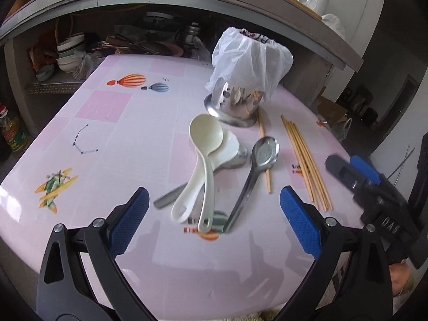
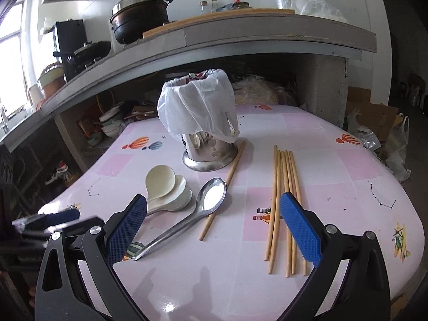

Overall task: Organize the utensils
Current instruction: 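Move the left tool to the white plastic ladle and close on it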

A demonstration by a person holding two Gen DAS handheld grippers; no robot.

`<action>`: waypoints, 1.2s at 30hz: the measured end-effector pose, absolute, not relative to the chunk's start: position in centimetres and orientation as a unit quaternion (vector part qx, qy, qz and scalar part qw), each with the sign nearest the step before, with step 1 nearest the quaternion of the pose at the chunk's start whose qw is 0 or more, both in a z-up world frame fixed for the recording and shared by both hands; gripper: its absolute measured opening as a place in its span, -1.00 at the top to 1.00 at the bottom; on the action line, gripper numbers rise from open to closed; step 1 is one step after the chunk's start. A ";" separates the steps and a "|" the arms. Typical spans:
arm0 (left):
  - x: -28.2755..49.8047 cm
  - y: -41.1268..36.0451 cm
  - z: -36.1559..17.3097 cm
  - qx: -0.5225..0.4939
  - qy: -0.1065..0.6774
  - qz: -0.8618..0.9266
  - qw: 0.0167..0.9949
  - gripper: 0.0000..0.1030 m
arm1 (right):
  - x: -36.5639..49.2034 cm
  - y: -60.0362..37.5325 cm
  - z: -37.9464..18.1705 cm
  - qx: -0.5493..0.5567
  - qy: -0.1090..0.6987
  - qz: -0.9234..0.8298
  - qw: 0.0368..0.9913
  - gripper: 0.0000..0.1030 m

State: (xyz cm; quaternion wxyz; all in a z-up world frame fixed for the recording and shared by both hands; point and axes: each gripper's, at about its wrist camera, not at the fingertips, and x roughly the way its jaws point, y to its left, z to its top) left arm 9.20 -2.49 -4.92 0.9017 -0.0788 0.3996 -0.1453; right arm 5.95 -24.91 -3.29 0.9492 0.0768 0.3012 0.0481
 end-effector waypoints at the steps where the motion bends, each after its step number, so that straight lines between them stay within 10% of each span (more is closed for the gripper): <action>1: 9.7 -2.6 -4.8 -0.076 0.396 -0.145 0.904 -0.84 | 6.2 -25.0 -3.4 0.071 0.303 0.046 0.949 -0.88; 27: 24.5 -8.9 -8.7 0.116 0.486 -0.163 0.851 -0.83 | 10.7 -25.4 -7.9 0.085 0.372 0.079 0.921 -0.88; 36: 24.7 -9.1 -10.2 0.109 0.511 -0.154 0.838 -0.27 | 11.0 -25.7 -8.6 0.095 0.377 0.081 0.918 -0.88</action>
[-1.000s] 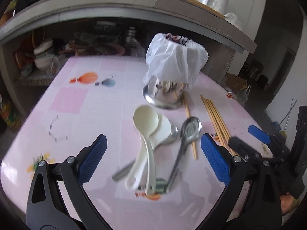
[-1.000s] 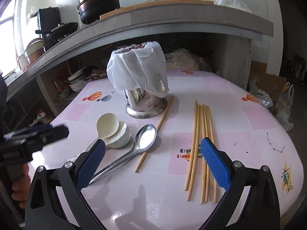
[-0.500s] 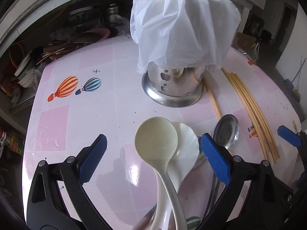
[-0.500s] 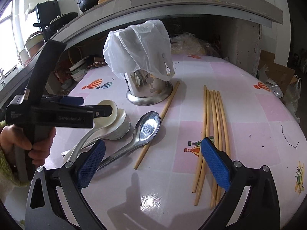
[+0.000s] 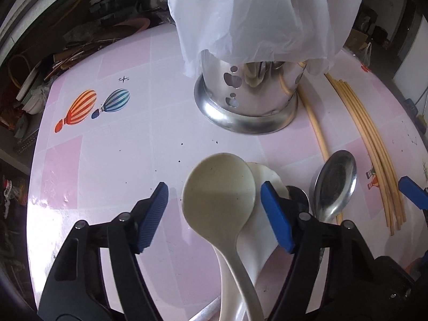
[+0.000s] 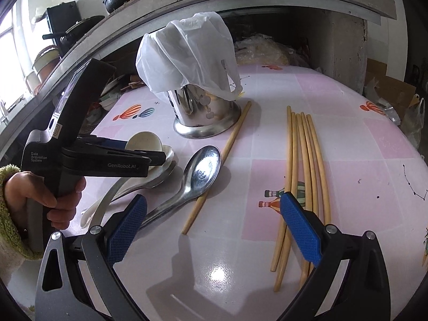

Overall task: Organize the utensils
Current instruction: 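Move the left tool to the white plastic ladle and close on it, then close the right tool on a steel spoon while the left tool holds the white ladle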

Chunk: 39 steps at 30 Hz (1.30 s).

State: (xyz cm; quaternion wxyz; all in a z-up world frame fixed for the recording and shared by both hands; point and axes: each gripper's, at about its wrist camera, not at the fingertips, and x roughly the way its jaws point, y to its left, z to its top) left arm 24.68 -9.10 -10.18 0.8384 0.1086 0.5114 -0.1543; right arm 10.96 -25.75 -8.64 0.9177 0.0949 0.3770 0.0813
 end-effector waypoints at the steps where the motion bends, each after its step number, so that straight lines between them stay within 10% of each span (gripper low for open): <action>1: 24.7 -9.0 -10.1 0.108 0.510 -0.153 0.839 -0.25 | 11.0 -25.8 -8.7 0.095 0.376 0.080 0.918 -0.88; 6: 24.8 -8.7 -9.8 0.094 0.513 -0.151 0.840 0.01 | 10.9 -26.0 -8.7 0.101 0.377 0.079 0.917 -0.88; 27: 22.2 -5.9 -5.6 0.045 0.464 -0.154 0.871 0.02 | 10.9 -27.6 -7.8 0.134 0.364 0.104 0.916 -0.88; 39: 19.8 -2.7 -4.5 -0.001 0.439 -0.154 0.885 0.02 | 16.1 -29.5 -9.0 0.213 0.391 0.172 0.879 0.15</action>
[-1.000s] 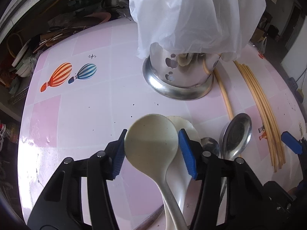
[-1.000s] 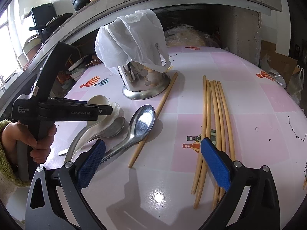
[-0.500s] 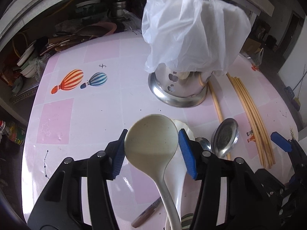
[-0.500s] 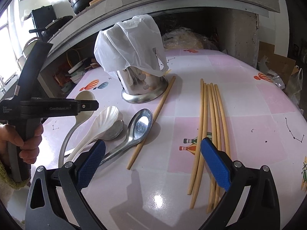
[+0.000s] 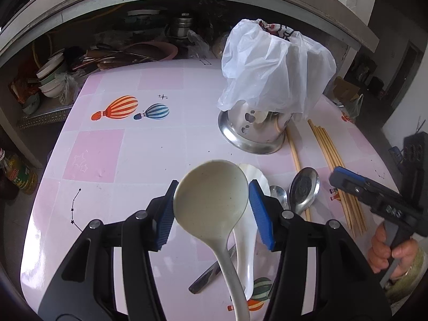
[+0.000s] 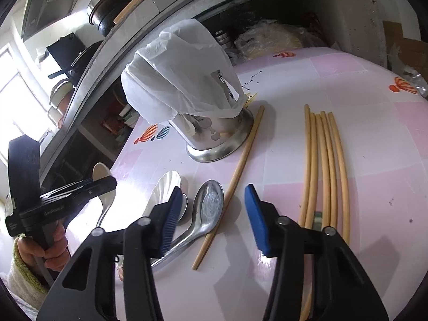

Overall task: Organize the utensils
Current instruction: 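Close the right tool on a steel spoon while the left tool holds the white ladle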

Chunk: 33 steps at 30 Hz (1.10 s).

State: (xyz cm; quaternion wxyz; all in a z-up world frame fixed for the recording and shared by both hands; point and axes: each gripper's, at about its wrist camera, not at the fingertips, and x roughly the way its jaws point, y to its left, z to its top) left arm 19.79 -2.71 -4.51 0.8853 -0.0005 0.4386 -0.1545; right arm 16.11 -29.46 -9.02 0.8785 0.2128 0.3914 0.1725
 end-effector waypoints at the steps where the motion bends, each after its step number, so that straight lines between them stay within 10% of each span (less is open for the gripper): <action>1: 19.7 -2.6 -4.5 -0.002 0.438 -0.155 0.886 0.02 | 16.6 -29.4 -9.2 0.215 0.394 0.180 0.875 0.25; 33: 18.1 -1.3 -2.8 -0.027 0.405 -0.163 0.899 0.03 | 18.8 -27.4 -8.0 0.127 0.418 0.203 0.876 0.90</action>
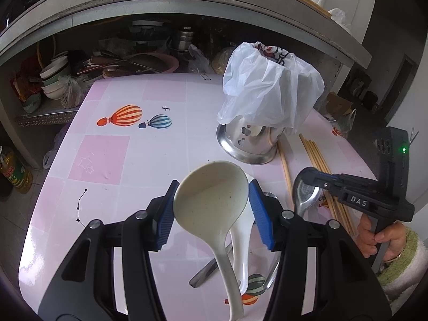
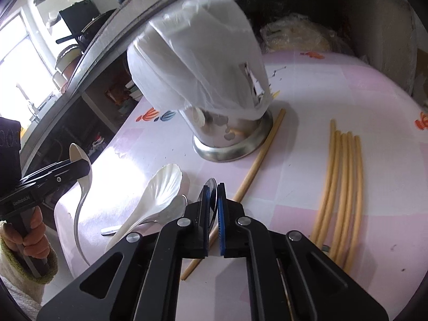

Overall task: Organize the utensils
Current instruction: 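Close the right tool on a steel spoon while the left tool holds the white ladle, then lift the white ladle with the left tool and carry it up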

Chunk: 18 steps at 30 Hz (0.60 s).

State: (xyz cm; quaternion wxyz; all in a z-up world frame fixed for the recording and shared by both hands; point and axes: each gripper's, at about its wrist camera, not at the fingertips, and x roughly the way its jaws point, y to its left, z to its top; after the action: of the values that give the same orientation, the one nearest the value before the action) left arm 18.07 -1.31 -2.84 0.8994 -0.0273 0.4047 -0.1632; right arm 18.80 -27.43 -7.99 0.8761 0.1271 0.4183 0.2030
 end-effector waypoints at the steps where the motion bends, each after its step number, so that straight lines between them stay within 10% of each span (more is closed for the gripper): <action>1: 17.9 -1.3 -2.7 -0.027 0.403 -0.163 0.900 0.03 | 18.5 -27.6 -7.5 0.124 0.413 0.200 0.880 0.91; 18: 14.4 -1.5 0.4 -0.014 0.368 -0.165 0.915 0.04 | 13.7 -29.0 -2.4 0.116 0.345 0.159 0.918 0.92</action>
State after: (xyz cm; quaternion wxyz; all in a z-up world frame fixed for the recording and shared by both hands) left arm 14.45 -1.46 0.41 0.9151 -0.0143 0.3680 -0.1645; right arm 13.72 -29.05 -2.43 0.9178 0.1162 0.3447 0.1592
